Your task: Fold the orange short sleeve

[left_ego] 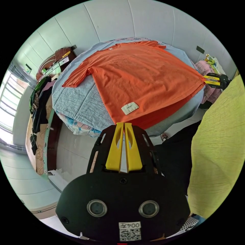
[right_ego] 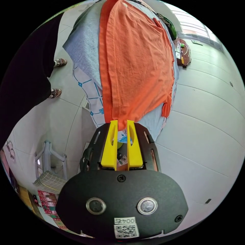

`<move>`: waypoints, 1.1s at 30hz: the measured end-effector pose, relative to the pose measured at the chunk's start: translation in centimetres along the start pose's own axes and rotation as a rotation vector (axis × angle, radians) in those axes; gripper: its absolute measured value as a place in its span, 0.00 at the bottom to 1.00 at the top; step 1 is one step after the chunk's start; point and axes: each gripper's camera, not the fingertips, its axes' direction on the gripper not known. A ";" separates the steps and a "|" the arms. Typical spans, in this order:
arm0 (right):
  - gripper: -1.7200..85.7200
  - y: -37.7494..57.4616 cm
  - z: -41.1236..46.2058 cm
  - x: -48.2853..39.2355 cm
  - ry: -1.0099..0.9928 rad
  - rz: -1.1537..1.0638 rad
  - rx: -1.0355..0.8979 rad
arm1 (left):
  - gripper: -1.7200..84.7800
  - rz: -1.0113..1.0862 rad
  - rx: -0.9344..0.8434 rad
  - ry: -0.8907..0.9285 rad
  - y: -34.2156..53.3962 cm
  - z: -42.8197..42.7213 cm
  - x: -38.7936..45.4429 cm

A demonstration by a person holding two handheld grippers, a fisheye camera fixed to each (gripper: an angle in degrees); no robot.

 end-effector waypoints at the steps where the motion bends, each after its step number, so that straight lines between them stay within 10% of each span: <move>1: 0.09 -0.2 0.3 -0.2 -0.004 -0.018 -0.007 | 0.02 -0.001 -0.002 0.002 0.0 0.0 -0.3; 15: 0.02 0.4 1.3 0.2 -0.013 -0.063 0.035 | 0.02 -0.017 0.000 0.021 -0.4 -0.9 -3.3; 26: 0.01 9.2 -1.6 11.8 -0.389 0.587 0.141 | 0.02 -0.217 0.206 0.241 3.0 -5.6 -10.9; 33: 0.01 10.9 0.2 10.8 -0.428 0.633 0.094 | 0.02 -0.140 0.124 0.231 3.5 -3.7 -10.6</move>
